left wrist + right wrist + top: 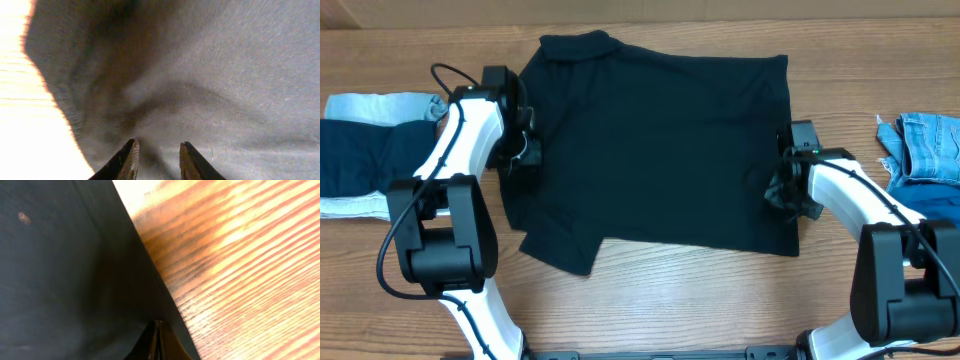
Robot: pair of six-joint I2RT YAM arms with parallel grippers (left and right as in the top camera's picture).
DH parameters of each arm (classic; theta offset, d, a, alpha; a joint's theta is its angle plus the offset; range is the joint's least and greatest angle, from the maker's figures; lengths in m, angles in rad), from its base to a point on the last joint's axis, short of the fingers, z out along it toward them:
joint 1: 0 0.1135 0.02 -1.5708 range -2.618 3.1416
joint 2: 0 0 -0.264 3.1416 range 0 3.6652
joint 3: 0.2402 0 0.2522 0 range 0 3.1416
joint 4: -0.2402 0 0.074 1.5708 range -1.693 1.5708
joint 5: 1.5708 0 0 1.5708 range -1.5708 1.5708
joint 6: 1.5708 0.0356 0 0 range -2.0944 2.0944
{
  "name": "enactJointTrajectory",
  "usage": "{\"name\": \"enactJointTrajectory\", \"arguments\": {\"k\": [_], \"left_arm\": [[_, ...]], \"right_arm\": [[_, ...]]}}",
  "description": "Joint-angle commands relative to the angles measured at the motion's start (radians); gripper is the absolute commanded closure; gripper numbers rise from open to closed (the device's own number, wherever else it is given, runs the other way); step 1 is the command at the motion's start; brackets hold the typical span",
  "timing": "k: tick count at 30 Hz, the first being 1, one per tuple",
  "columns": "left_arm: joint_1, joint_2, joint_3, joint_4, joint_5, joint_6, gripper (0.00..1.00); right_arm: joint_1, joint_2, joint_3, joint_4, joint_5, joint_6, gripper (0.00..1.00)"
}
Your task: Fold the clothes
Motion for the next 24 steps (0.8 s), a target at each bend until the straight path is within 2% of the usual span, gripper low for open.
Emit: {"name": "enactJointTrajectory", "arguments": {"k": [1, 2, 4, 6, 8, 10, 11, 17, 20, 24], "left_arm": [[0.000, 0.008, 0.135, -0.044, -0.024, 0.025, 0.68], [0.001, 0.008, 0.161, -0.055, -0.024, 0.025, 0.68], [0.000, 0.008, 0.192, -0.025, -0.005, 0.026, 0.59], [0.000, 0.014, 0.192, 0.065, 0.026, 0.026, 0.60], [-0.001, 0.018, 0.188, 0.178, 0.068, 0.025, 0.72], [0.000, 0.039, 0.183, 0.305, 0.113, 0.020, 0.87], [-0.001, 0.063, 0.183, 0.340, 0.131, 0.014, 0.96], [-0.023, 0.217, 0.183, 0.404, 0.192, 0.018, 0.96], [-0.026, 0.258, 0.183, 0.407, 0.188, 0.019, 0.96], [-0.022, 0.261, 0.183, 0.445, 0.160, 0.026, 0.96]], "right_arm": [[0.000, -0.092, 0.143, -0.069, -0.027, -0.008, 0.96], [0.000, -0.125, 0.171, -0.084, -0.080, -0.029, 0.96], [0.000, -0.169, 0.180, -0.062, -0.248, -0.079, 0.96], [0.003, -0.165, 0.161, -0.041, -0.313, -0.079, 0.96], [0.026, -0.163, 0.111, 0.040, -0.349, -0.148, 0.96], [0.063, -0.162, 0.037, 0.183, -0.494, -0.251, 0.96], [0.082, -0.157, 0.008, 0.239, -0.510, -0.255, 0.96], [0.154, -0.053, -0.027, 0.402, -0.511, -0.254, 0.96], [0.177, 0.036, -0.027, 0.404, -0.511, -0.254, 0.96], [0.180, 0.098, -0.034, 0.299, -0.429, -0.254, 0.96]]}}
